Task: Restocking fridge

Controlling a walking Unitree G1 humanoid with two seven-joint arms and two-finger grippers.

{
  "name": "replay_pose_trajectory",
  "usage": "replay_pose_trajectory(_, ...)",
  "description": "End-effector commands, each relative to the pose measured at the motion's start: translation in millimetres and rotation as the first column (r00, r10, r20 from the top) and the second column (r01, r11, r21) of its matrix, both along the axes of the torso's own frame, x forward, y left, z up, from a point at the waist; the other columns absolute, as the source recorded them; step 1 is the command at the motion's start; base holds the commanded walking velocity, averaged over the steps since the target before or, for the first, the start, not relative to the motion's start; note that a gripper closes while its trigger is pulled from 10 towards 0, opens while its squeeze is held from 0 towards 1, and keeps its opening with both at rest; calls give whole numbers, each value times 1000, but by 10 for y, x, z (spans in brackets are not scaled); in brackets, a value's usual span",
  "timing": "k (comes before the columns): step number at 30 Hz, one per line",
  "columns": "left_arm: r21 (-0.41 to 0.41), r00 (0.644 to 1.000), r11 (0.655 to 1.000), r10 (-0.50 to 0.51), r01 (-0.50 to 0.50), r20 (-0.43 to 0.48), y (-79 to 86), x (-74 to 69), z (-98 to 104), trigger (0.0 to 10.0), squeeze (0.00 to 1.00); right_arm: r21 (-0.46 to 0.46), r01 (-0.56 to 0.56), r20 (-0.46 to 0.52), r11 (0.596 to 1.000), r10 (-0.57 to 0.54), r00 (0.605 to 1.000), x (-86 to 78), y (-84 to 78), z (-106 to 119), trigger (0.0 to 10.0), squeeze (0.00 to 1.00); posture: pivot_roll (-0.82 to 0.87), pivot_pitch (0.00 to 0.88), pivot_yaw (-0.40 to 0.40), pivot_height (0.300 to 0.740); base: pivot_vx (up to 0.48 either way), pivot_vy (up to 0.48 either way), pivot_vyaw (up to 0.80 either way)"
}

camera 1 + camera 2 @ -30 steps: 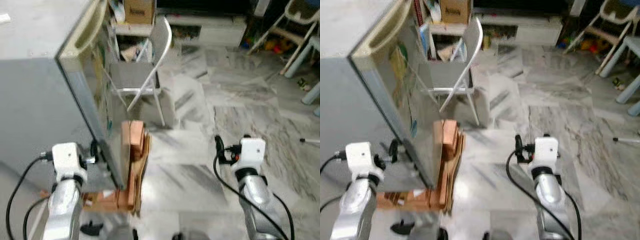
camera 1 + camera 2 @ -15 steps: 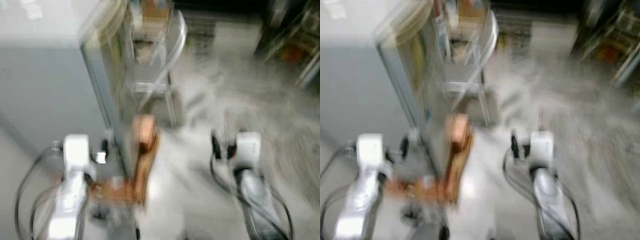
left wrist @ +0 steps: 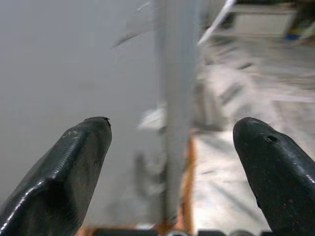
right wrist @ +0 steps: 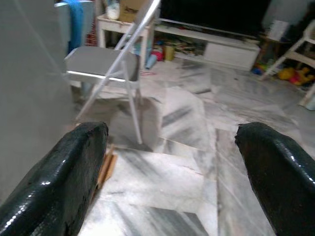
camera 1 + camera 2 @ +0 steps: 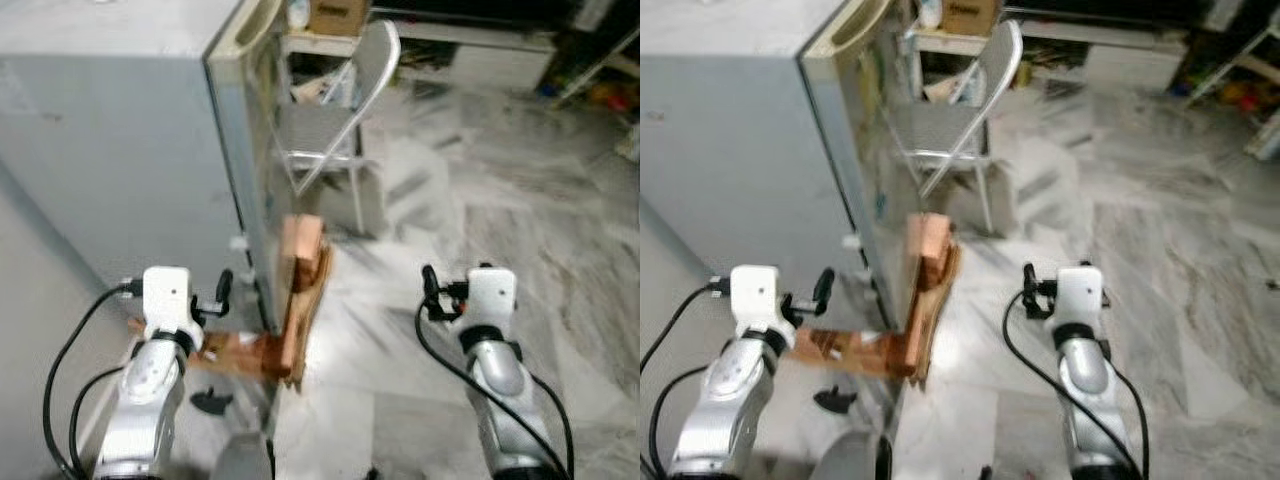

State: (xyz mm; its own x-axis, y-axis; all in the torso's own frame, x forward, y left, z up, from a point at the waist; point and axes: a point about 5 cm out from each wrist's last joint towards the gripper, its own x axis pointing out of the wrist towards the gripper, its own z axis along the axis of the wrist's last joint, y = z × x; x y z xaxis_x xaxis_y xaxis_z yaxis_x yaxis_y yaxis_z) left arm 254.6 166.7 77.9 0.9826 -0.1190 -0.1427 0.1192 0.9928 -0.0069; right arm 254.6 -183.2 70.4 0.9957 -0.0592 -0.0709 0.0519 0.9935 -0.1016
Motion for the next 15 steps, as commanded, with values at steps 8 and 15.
replay_pose_trajectory(8,-31,995,995,-99,99,-6,-142,182,20,10000,0,-20,37,11,999,-37,999,19,-23,73,10000,0,33,24,26,740,0,0,0)
replay_pose_trajectory(15,-20,995,995,-98,98,4,-221,384,54,10000,0,-6,48,6,999,-48,999,-60,-39,88,10000,0,13,32,22,740,0,0,0)
